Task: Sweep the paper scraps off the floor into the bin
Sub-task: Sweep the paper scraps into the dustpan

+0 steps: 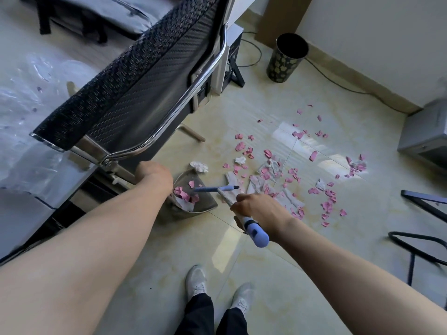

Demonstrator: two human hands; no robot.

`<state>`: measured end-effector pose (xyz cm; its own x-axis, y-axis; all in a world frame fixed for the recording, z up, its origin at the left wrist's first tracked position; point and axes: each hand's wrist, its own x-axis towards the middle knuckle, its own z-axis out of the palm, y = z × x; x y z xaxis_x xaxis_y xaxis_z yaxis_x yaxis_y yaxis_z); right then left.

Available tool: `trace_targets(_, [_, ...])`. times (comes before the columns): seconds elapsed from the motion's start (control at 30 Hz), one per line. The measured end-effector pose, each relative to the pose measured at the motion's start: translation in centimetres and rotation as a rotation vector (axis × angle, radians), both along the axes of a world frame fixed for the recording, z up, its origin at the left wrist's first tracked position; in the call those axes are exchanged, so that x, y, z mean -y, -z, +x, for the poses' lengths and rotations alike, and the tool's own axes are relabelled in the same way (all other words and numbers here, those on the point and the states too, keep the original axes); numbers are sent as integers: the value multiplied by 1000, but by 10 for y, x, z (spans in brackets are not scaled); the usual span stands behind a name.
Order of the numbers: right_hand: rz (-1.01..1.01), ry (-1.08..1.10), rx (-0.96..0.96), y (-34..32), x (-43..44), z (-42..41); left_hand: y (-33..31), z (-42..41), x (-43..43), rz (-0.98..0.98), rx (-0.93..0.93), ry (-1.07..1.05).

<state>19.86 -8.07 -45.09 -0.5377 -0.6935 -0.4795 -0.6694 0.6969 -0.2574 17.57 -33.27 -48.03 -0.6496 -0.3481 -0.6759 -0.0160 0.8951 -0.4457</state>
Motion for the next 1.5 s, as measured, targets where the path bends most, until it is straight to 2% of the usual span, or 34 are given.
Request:
trace_targets(0.37, [59,116,-101,10,41,-3,-6,1,15,24,46,-165])
trace_targets(0.5, [76,114,-46,27,56,-13,0,-1,22,3,13,-194])
trace_targets(0.73, [94,-27,14,49,73,-12,12,-13,23,-31,0,-118])
trace_targets(0.93, [31,-119,26,31,33,-15,9,-9,22,-28,-27,-81])
trace_targets(1.07, [-62,-17,12,7,2,-14,0,-2,18,-28,-44,-102])
trace_targets(1.23, [-62,73,-31,-18,-1,0,-11,6,14,-40,-58,-62])
trace_targets(1.4, [-91,159,-120,-16,7,3,-9,8,7,-35,-69,-7])
trace_targets(1.5, [-113,279,-92,-9,11,3,2,15,7,-35,-81,0])
